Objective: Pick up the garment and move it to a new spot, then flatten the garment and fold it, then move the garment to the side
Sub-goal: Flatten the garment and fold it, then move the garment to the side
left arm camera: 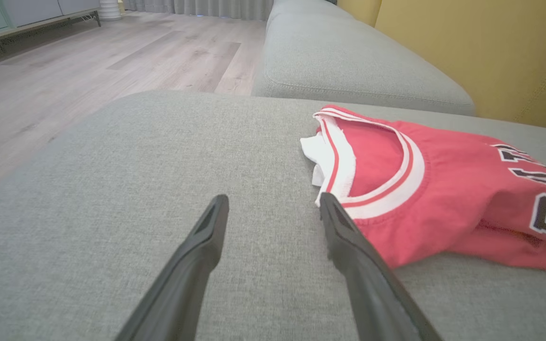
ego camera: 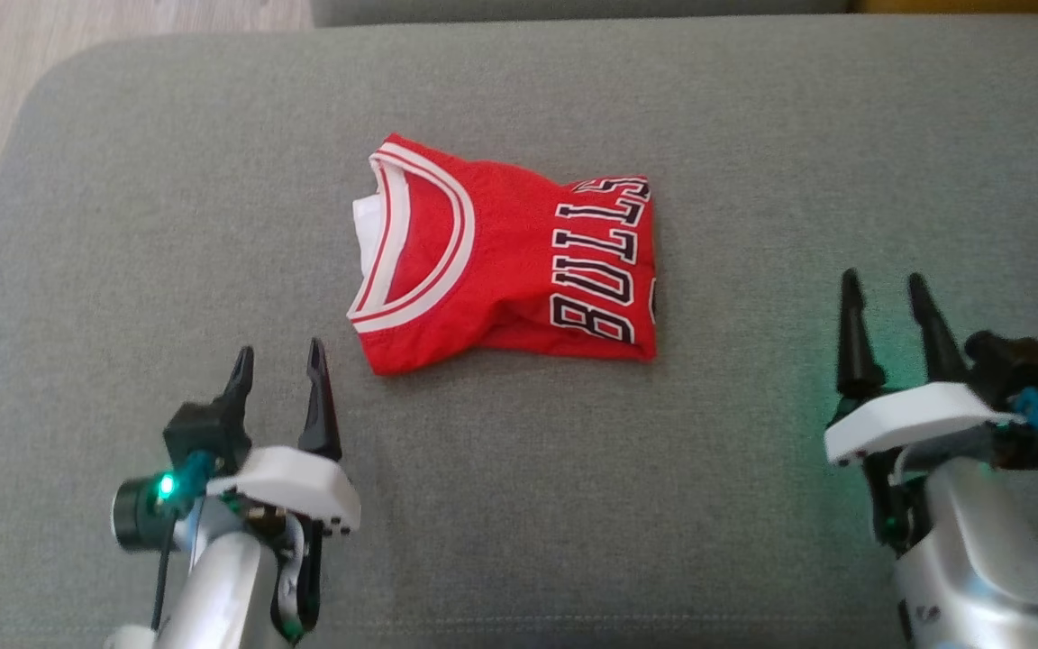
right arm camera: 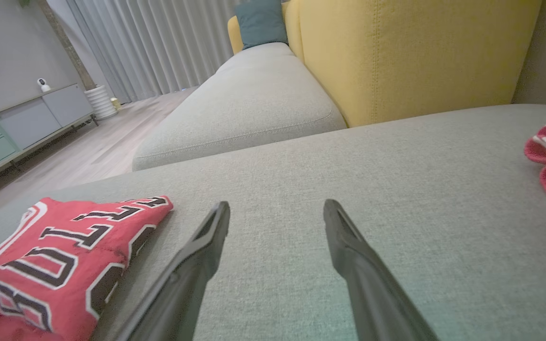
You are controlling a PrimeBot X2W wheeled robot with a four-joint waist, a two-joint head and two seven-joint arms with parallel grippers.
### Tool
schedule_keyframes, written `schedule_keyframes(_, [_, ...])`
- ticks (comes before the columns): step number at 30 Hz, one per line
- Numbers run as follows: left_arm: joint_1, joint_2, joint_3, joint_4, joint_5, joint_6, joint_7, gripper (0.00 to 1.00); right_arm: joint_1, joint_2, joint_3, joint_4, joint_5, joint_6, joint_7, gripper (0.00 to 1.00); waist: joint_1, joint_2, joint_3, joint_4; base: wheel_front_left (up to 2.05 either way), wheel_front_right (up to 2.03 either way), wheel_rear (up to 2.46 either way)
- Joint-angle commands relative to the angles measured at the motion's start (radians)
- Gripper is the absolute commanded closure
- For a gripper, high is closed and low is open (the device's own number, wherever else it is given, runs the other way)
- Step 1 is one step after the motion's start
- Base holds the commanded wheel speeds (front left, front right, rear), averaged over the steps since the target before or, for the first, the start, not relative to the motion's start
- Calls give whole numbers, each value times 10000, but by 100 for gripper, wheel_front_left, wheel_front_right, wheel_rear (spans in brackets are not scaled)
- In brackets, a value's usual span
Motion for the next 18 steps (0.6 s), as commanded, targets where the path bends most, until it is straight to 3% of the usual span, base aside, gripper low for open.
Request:
schedule_keyframes(1, [-78, 127, 396, -286, 86, 62, -91, 0, -37, 132, 346, -338, 37, -9, -108, 0, 0, 0, -82, -60, 0, 0, 0])
schedule_keyframes(9, [239, 127, 689, -305, 188, 13, -91, 0, 261, 135, 765, -251, 496, -9, -108, 0, 0, 0, -302, -124, 0, 0, 0])
schedule_keyframes(18, [68, 127, 427, -454, 130, -65, -92, 0, -127, 136, 1224, -70, 657, -9, -108, 0, 0, 0, 157, 186, 0, 0, 0])
